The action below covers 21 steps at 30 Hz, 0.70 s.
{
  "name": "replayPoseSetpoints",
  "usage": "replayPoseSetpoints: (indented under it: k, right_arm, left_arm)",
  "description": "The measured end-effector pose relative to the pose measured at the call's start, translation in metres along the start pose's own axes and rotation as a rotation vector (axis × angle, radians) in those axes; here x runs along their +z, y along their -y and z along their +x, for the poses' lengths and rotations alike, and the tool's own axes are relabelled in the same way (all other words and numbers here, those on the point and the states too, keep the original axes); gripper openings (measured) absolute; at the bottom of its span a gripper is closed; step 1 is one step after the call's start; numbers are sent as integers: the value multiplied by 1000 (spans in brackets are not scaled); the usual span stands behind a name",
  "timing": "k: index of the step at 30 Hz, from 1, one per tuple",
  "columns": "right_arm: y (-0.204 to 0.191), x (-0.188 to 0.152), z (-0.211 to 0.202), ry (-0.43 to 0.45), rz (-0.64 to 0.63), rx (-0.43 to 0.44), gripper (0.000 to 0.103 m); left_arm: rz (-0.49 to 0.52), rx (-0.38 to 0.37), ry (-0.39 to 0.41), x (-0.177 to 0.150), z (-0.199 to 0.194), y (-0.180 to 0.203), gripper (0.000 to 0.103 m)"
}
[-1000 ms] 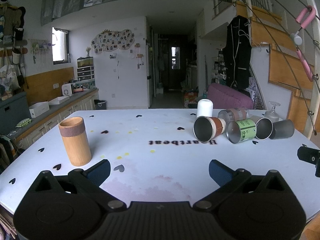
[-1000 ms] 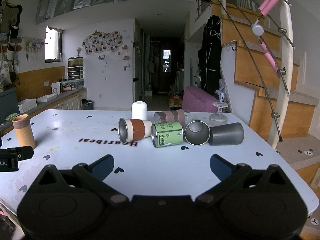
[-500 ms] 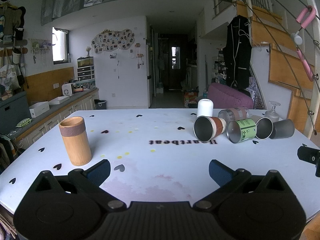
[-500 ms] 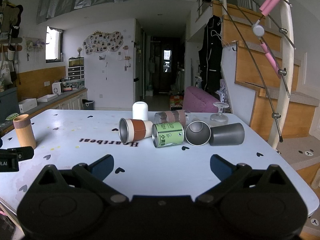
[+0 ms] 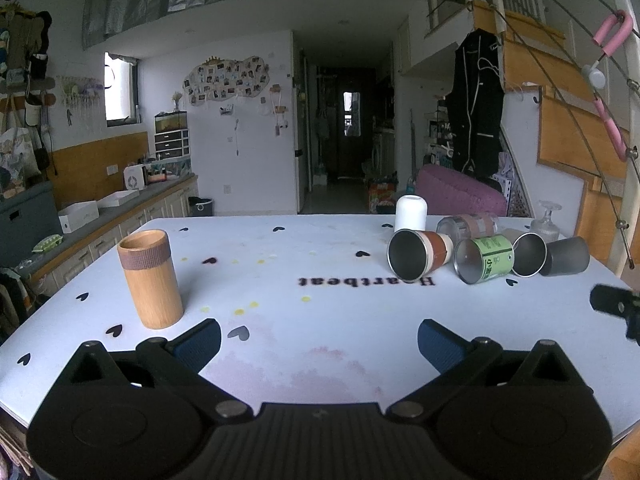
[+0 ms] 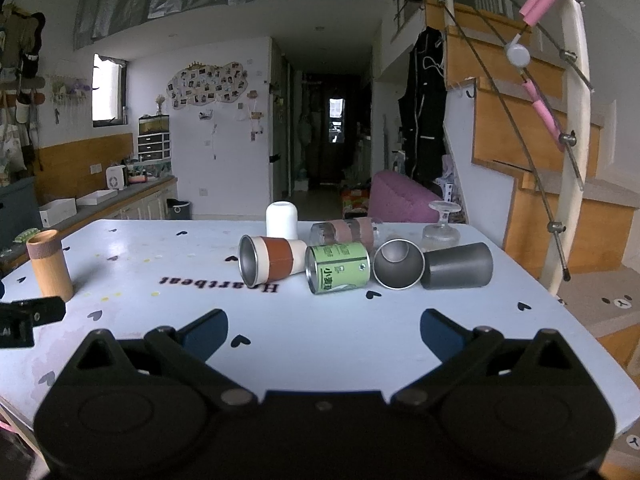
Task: Flip cup upright
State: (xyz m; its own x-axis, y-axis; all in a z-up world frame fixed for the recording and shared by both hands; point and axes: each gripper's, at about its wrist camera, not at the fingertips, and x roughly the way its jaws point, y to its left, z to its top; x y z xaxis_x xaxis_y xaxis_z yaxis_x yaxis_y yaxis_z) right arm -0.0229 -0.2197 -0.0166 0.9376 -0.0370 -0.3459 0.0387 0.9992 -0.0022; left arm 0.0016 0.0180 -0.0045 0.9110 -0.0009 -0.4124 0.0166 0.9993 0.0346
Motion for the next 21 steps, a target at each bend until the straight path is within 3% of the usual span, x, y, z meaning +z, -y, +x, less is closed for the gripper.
replayPoseSetpoints:
  k: [7, 21]
  right_arm:
    - [17, 14, 36, 3, 35, -8, 103]
    - [96, 71, 161, -28, 88, -148, 103]
  left_arm:
    - [-2, 5, -24, -20, 15, 1, 103]
    - [-39, 22, -58, -12, 44, -6, 103]
